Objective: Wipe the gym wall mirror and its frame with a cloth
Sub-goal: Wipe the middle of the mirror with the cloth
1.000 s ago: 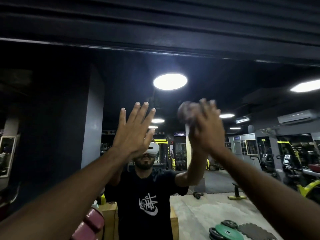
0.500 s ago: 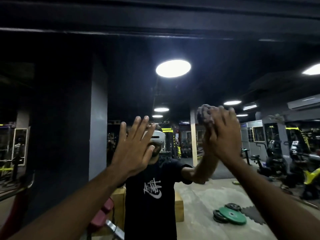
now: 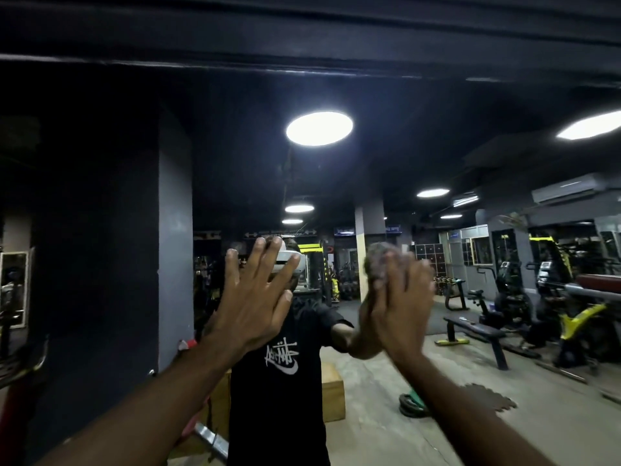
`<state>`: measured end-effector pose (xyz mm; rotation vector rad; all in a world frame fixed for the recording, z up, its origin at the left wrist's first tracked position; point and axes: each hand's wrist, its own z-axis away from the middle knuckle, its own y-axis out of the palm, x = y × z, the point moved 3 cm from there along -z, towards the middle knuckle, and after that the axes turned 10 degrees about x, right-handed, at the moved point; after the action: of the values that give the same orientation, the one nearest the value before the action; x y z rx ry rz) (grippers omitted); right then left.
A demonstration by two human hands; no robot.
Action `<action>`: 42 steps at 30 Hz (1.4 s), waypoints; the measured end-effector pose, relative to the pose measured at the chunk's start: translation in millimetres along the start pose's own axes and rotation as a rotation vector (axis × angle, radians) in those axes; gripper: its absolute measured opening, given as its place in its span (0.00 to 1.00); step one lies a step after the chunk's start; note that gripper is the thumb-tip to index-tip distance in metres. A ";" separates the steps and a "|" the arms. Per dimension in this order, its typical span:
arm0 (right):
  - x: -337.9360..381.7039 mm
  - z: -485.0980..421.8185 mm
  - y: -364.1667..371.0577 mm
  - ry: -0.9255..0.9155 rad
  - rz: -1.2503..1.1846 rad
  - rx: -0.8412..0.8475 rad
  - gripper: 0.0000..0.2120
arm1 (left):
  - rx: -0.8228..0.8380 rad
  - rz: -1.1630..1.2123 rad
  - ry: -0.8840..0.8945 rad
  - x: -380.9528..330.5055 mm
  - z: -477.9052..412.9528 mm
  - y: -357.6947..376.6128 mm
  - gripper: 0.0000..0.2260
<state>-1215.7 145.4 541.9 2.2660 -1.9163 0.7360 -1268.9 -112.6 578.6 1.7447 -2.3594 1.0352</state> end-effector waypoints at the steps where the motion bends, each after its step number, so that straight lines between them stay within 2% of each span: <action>1: 7.1 12.0 7.2 -0.120 0.032 0.047 0.27 | -0.004 -0.004 0.035 -4.8 -7.2 -2.7 0.30; 3: -0.8 8.8 5.2 -0.351 0.092 0.137 0.27 | -0.001 -0.035 0.102 -14.2 -25.7 -7.1 0.31; 5: -20.6 -36.6 -13.1 -0.439 0.134 0.149 0.26 | 0.012 -0.053 0.132 -19.2 -44.4 -10.6 0.33; 7: -28.3 -97.5 -38.0 -0.336 0.140 0.084 0.25 | 0.018 -0.051 0.146 -17.7 -56.4 -11.9 0.33; 10: -16.7 -167.7 -63.2 -0.128 0.014 -0.011 0.25 | -0.023 -0.059 0.131 -15.4 -71.4 -19.1 0.31; 13: 2.2 -173.3 -59.3 -0.071 -0.053 -0.090 0.27 | -0.037 -0.042 0.077 -22.4 -98.4 -32.5 0.32; 15: 7.2 -135.2 -42.1 -0.146 -0.039 -0.088 0.30 | -0.014 -0.052 0.052 -31.4 -109.8 -33.1 0.33; 18: -6.4 -59.7 -20.5 -0.369 0.050 0.076 0.28 | -0.020 -0.050 0.013 -38.7 -109.1 -24.1 0.33; 21: -34.4 -57.3 -29.7 -0.633 0.175 0.192 0.27 | -0.032 -0.034 0.027 -43.9 -108.6 -20.4 0.31; 23: -40.1 -105.1 -49.0 -0.557 0.192 0.160 0.26 | -0.031 -0.019 0.032 -50.1 -115.1 -23.6 0.31; 27: -40.7 -191.5 -86.4 -0.207 0.112 0.010 0.30 | -0.069 -0.014 -0.022 -67.9 -121.6 -21.3 0.32; 30: -40.5 -185.3 -74.5 -0.170 0.009 -0.019 0.28 | -0.107 0.015 -0.025 -74.5 -118.0 -16.4 0.32; 32: -45.8 -142.2 -55.5 -0.265 0.011 -0.020 0.26 | -0.101 0.030 0.009 -85.8 -110.5 -11.0 0.33; 35: -82.3 -52.1 -30.5 -0.484 0.099 0.093 0.27 | -0.056 0.021 0.049 -113.3 -93.3 1.3 0.33; 37: -108.2 -27.8 -31.4 -0.664 0.186 0.165 0.25 | -0.035 0.036 0.007 -123.4 -84.7 7.8 0.32; 40: -111.5 -80.4 -51.4 -0.830 0.321 0.144 0.24 | -0.035 0.072 -0.039 -129.3 -82.0 6.8 0.32; 42: -102.2 -132.2 -70.7 -0.705 0.290 0.056 0.22 | -0.040 0.101 -0.032 -137.6 -86.4 3.0 0.32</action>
<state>-1199.1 301.2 633.5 2.5293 -2.5713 -0.0315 -1250.7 48.5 589.9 1.6570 -2.4934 0.9715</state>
